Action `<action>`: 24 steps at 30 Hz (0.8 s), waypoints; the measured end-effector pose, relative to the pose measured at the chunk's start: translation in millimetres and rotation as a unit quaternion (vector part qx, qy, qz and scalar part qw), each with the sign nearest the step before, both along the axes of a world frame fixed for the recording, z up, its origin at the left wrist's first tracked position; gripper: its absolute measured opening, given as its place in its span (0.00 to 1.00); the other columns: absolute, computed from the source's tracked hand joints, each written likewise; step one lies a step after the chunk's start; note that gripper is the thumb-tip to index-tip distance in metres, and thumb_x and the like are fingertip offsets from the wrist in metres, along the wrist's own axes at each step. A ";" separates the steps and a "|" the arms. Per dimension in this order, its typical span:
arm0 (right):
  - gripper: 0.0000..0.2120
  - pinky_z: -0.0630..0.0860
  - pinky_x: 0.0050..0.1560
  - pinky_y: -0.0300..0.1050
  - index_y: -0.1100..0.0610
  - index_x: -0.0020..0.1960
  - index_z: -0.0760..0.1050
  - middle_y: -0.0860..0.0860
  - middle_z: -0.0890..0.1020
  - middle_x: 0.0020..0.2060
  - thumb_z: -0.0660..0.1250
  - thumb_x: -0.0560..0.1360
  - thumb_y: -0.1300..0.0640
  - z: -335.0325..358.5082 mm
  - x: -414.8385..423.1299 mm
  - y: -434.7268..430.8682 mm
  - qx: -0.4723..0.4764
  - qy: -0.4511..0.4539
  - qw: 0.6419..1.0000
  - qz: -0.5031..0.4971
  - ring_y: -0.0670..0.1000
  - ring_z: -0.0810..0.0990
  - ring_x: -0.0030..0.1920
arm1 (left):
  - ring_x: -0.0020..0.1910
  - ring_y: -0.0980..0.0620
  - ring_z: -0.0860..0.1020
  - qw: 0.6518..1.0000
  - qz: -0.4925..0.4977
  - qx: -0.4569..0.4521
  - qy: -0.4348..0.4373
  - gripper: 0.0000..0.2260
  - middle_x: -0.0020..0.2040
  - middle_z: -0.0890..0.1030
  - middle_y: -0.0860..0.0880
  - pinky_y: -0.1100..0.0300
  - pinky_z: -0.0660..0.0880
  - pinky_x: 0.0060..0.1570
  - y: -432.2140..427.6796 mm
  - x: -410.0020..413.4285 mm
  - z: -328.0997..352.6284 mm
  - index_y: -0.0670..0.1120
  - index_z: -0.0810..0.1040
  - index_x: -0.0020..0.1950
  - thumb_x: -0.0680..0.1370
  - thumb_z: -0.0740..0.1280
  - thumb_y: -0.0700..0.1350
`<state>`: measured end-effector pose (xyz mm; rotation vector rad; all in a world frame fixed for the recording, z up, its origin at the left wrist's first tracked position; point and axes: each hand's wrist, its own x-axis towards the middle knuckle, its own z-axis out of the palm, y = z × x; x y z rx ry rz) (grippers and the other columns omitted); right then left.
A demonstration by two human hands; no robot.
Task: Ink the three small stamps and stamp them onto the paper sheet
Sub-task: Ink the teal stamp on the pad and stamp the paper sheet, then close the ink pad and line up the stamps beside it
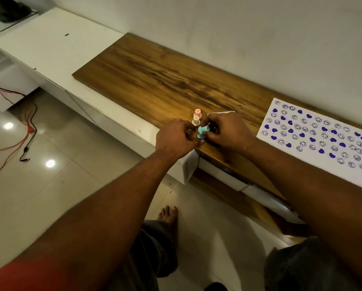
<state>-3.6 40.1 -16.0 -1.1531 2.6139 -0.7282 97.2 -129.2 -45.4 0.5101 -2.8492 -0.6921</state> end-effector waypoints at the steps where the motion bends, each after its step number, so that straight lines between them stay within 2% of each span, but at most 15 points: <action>1: 0.12 0.69 0.42 0.35 0.49 0.58 0.83 0.47 0.85 0.48 0.74 0.75 0.50 0.3 0.4 0.3 0.002 0.003 1.000 0.003 0.44 0.79 0.45 | 0.45 0.55 0.81 1.000 -0.002 0.001 0.002 0.22 0.47 0.83 0.55 0.55 0.80 0.43 0.9 0.2 -0.4 0.56 0.85 0.58 0.70 0.76 0.67; 5: 0.13 0.69 0.43 0.38 0.50 0.60 0.82 0.49 0.85 0.49 0.73 0.76 0.51 2.0 3.5 0.7 0.017 0.015 1.000 0.015 0.47 0.80 0.45 | 0.43 0.57 0.80 1.000 -0.003 0.009 0.011 0.20 0.46 0.82 0.58 0.60 0.76 0.40 6.5 0.8 -3.3 0.55 0.86 0.59 0.72 0.77 0.64; 9: 0.14 0.71 0.46 0.43 0.50 0.63 0.81 0.52 0.86 0.52 0.71 0.78 0.52 4.4 5.1 -2.2 0.061 0.026 0.998 0.023 0.52 0.82 0.49 | 0.45 0.57 0.82 1.000 0.002 0.013 0.003 0.18 0.48 0.86 0.57 0.57 0.80 0.45 7.0 -0.7 -2.4 0.56 0.86 0.59 0.74 0.75 0.63; 13: 0.16 0.78 0.54 0.49 0.51 0.66 0.79 0.54 0.84 0.56 0.68 0.80 0.50 10.3 7.6 -9.7 0.126 0.067 0.989 0.043 0.55 0.82 0.55 | 0.44 0.57 0.83 1.000 0.006 0.021 -0.011 0.15 0.46 0.86 0.57 0.55 0.82 0.45 7.7 -1.3 0.7 0.56 0.86 0.57 0.74 0.75 0.61; 17: 0.14 0.79 0.61 0.56 0.55 0.66 0.77 0.56 0.82 0.60 0.65 0.82 0.55 13.1 9.6 -23.4 0.204 0.096 0.973 0.051 0.57 0.82 0.58 | 0.41 0.55 0.81 1.000 0.003 0.004 -0.018 0.13 0.44 0.84 0.55 0.55 0.81 0.43 11.6 -1.1 0.0 0.53 0.86 0.54 0.75 0.74 0.59; 21: 0.13 0.77 0.63 0.54 0.59 0.66 0.76 0.58 0.81 0.62 0.63 0.83 0.58 13.0 9.6 -27.9 0.212 0.119 0.967 0.070 0.58 0.82 0.59 | 0.40 0.55 0.79 1.000 -0.007 -0.011 -0.007 0.14 0.44 0.83 0.54 0.59 0.76 0.39 14.4 0.0 -2.8 0.52 0.85 0.53 0.73 0.75 0.59; 24: 0.14 0.77 0.61 0.50 0.58 0.66 0.78 0.57 0.82 0.60 0.66 0.83 0.54 10.7 7.3 -24.0 0.192 0.084 0.976 0.054 0.56 0.82 0.58 | 0.40 0.55 0.79 1.000 -0.008 -0.015 -0.002 0.14 0.43 0.82 0.55 0.57 0.78 0.40 14.9 0.4 -4.1 0.52 0.84 0.52 0.73 0.74 0.59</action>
